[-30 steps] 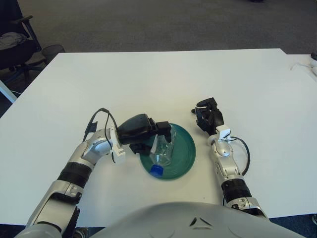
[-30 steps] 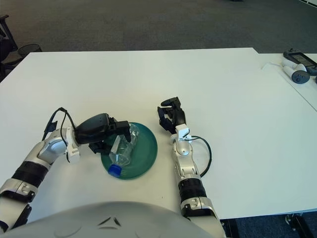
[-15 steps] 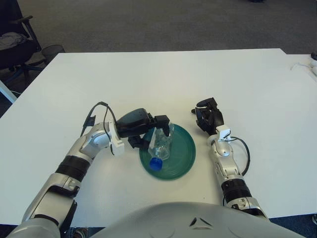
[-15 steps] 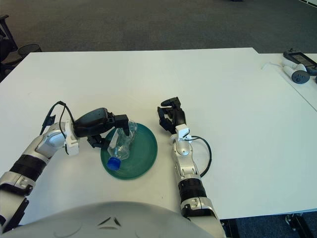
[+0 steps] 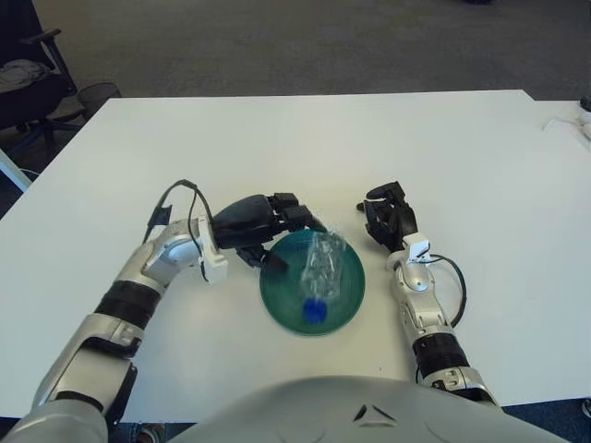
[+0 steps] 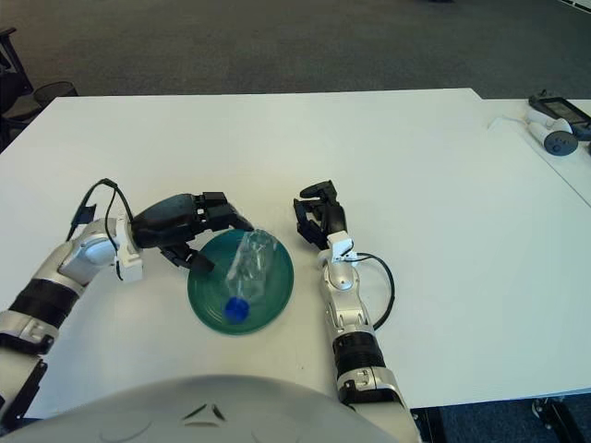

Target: Put the bottle into the plate.

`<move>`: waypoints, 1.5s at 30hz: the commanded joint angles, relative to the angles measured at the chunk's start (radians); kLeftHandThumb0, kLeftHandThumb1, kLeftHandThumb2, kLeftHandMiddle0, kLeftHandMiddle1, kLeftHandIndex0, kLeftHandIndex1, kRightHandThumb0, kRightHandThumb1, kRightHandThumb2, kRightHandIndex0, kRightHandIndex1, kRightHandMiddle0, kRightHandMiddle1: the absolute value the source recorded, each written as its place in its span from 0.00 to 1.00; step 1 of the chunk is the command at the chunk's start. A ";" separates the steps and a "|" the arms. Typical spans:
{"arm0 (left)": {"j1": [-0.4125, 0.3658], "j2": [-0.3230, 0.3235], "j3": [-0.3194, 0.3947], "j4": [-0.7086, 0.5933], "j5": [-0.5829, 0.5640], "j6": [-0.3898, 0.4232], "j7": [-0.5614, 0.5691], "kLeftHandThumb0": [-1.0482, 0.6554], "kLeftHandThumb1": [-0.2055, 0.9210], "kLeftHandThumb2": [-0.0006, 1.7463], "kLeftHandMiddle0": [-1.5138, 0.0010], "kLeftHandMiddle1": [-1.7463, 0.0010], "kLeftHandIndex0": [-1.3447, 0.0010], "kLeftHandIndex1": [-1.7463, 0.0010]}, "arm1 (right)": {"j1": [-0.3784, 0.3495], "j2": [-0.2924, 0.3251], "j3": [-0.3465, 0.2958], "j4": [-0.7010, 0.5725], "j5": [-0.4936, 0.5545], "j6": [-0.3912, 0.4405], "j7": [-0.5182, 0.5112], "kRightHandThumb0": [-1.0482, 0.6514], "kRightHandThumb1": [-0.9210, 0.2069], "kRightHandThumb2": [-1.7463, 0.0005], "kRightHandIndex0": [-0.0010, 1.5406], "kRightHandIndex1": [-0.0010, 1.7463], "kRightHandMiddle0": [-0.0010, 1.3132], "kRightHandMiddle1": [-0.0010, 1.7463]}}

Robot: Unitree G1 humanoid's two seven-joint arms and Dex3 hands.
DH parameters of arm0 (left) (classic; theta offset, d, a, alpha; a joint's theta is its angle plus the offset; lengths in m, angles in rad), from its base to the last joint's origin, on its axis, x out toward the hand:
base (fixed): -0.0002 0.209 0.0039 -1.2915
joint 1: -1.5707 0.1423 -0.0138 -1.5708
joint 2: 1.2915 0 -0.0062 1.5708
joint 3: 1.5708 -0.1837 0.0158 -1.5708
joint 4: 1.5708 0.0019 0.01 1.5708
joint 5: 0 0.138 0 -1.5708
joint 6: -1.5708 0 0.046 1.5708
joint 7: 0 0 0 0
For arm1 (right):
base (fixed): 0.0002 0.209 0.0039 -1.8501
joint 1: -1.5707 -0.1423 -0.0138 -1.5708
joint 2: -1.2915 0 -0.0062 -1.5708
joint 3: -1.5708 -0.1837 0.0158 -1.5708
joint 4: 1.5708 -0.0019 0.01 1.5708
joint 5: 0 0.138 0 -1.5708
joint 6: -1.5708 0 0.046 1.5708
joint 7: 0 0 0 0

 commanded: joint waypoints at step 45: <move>-0.073 -0.361 0.352 0.308 -0.586 0.373 0.373 0.16 1.00 0.48 0.72 0.81 0.97 0.42 | 0.087 0.014 -0.005 0.145 0.013 0.075 0.013 0.41 0.00 0.71 0.27 0.67 0.15 1.00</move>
